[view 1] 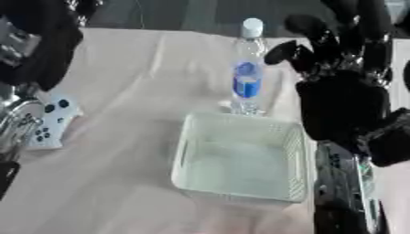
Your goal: Pick up objects on the table and place them in the box.
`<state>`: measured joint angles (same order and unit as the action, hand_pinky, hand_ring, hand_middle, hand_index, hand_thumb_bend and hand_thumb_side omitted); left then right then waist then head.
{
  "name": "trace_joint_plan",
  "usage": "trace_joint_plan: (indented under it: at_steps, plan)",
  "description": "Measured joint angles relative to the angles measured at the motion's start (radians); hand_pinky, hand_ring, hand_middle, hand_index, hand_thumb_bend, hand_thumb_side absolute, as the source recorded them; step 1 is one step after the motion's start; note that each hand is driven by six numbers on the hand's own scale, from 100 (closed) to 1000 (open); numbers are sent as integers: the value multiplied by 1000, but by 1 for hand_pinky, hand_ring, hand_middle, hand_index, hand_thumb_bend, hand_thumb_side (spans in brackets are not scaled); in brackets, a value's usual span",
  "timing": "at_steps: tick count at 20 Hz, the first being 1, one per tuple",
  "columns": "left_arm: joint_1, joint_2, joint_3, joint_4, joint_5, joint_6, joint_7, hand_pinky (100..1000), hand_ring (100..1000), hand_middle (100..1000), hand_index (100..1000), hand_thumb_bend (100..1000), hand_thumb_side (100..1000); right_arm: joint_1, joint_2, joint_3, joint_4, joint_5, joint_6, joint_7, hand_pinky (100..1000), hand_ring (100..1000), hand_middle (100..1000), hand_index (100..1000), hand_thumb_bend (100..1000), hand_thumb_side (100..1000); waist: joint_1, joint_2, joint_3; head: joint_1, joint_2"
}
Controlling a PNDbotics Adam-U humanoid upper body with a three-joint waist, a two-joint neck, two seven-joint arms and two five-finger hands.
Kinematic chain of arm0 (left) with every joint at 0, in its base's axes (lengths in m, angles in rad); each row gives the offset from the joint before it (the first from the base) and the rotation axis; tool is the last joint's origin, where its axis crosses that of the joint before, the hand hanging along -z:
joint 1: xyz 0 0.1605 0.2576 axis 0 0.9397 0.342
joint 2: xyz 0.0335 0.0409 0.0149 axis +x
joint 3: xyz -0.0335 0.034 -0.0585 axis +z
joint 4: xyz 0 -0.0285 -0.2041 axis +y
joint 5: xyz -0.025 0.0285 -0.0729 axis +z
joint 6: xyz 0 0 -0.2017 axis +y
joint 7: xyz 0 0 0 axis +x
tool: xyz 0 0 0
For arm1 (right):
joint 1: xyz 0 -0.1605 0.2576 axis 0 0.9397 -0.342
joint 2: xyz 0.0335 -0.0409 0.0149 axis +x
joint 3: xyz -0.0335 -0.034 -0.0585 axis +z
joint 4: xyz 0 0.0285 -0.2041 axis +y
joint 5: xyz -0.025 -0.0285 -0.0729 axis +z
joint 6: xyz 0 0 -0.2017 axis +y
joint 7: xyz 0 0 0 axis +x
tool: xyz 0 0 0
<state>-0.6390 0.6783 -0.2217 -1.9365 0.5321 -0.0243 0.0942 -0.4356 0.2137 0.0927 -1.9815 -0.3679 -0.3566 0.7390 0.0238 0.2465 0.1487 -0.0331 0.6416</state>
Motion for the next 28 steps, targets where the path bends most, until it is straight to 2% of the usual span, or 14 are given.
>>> trace_joint_plan:
  at_steps: [4, 11, 19, 28]
  plan:
    - [-42, 0, -12, 49, 93, -5, -19, 995, 975, 1000, 967, 791, 680, 0, -3, 0, 0, 0, 0, 1, 680, 826, 887, 919, 100, 1000, 2, -2, -14, 16, 0]
    - [-105, -1, -25, 139, 143, -21, -78, 1000, 985, 1000, 976, 788, 676, 2, -3, 3, 0, 0, 2, 3, 679, 825, 884, 920, 100, 1000, 12, -3, -42, 30, 0]
    - [-164, -3, -49, 220, 144, -25, -171, 1000, 990, 1000, 985, 776, 687, 7, -4, 6, 0, 0, 6, 10, 680, 824, 883, 921, 100, 1000, 25, -2, -76, 34, -2]
    - [-189, -23, -61, 260, 114, -48, -227, 1000, 998, 1000, 989, 777, 686, -4, -12, 11, 0, -12, 17, 25, 682, 826, 884, 923, 100, 1000, 34, 23, -114, 42, -11]
